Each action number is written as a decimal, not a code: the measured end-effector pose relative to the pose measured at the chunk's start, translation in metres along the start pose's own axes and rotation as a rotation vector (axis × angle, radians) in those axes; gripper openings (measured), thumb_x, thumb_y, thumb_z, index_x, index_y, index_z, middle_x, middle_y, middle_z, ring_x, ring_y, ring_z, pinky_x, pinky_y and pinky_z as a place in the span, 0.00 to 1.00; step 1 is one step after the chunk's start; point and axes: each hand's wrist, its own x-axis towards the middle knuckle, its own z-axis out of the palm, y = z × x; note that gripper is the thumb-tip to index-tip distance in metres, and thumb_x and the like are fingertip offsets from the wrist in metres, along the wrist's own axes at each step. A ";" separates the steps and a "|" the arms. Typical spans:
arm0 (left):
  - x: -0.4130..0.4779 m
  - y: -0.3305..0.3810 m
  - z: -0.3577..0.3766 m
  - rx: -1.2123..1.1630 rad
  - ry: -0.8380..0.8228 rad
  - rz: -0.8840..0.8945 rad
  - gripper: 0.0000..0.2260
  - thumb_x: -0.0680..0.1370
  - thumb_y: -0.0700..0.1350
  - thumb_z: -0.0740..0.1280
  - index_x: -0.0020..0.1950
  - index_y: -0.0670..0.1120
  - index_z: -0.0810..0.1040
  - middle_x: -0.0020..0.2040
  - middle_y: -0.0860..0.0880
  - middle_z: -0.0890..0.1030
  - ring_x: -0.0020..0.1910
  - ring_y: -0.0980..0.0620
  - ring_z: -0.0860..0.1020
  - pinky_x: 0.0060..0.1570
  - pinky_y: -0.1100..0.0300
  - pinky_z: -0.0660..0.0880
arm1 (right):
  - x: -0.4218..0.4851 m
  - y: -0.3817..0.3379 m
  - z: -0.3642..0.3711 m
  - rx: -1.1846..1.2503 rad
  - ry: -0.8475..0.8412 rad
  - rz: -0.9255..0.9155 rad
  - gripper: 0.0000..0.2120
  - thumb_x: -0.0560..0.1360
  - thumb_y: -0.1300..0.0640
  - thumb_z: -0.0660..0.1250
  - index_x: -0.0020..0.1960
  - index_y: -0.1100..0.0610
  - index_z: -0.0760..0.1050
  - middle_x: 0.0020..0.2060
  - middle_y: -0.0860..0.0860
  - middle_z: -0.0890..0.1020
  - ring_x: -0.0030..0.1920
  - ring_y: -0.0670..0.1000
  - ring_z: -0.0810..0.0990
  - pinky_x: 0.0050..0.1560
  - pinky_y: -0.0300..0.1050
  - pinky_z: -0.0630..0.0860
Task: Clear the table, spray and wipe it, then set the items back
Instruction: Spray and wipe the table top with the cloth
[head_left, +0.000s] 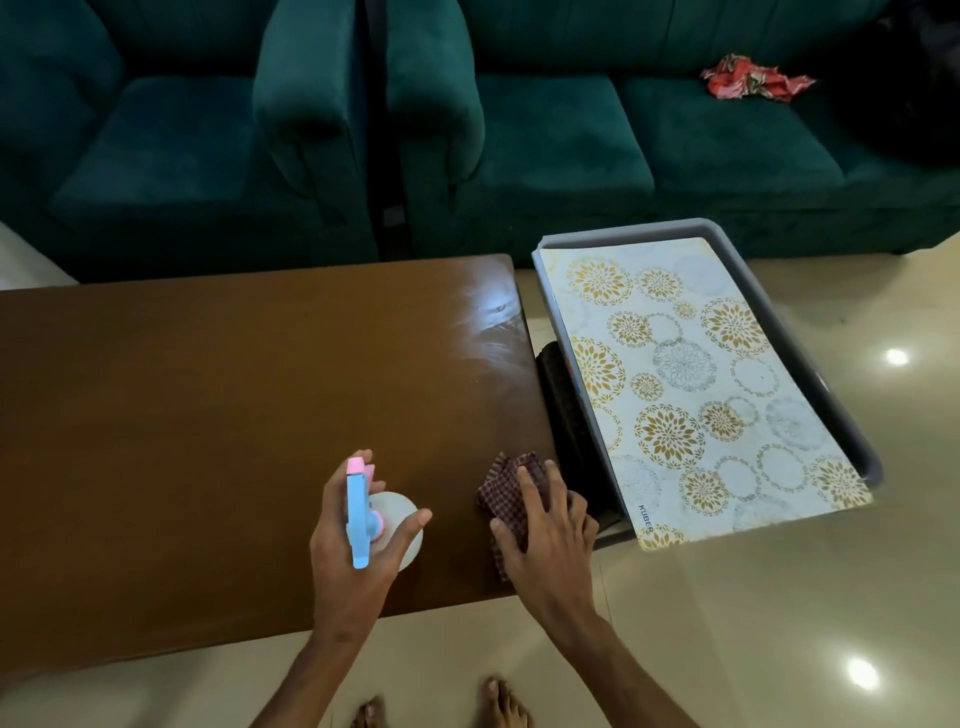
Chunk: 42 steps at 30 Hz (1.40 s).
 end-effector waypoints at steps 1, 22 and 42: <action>-0.003 0.004 -0.005 -0.013 -0.011 -0.023 0.40 0.64 0.49 0.80 0.73 0.51 0.68 0.67 0.63 0.75 0.64 0.50 0.78 0.60 0.63 0.78 | -0.001 0.000 -0.007 0.016 0.012 0.007 0.30 0.79 0.39 0.59 0.78 0.46 0.59 0.79 0.51 0.55 0.72 0.56 0.57 0.70 0.58 0.59; 0.069 0.185 0.082 0.109 -0.197 -0.006 0.16 0.79 0.48 0.70 0.67 0.48 0.76 0.64 0.51 0.77 0.62 0.55 0.75 0.64 0.48 0.76 | 0.036 0.046 -0.168 0.436 0.212 0.088 0.26 0.82 0.50 0.61 0.78 0.51 0.61 0.73 0.51 0.67 0.72 0.51 0.63 0.71 0.50 0.64; 0.106 0.126 0.280 0.397 -0.270 -0.456 0.39 0.74 0.38 0.75 0.79 0.47 0.57 0.71 0.44 0.69 0.67 0.42 0.72 0.55 0.47 0.78 | 0.206 0.220 -0.176 0.150 0.164 0.445 0.19 0.73 0.56 0.69 0.60 0.61 0.70 0.61 0.62 0.71 0.60 0.65 0.73 0.57 0.61 0.74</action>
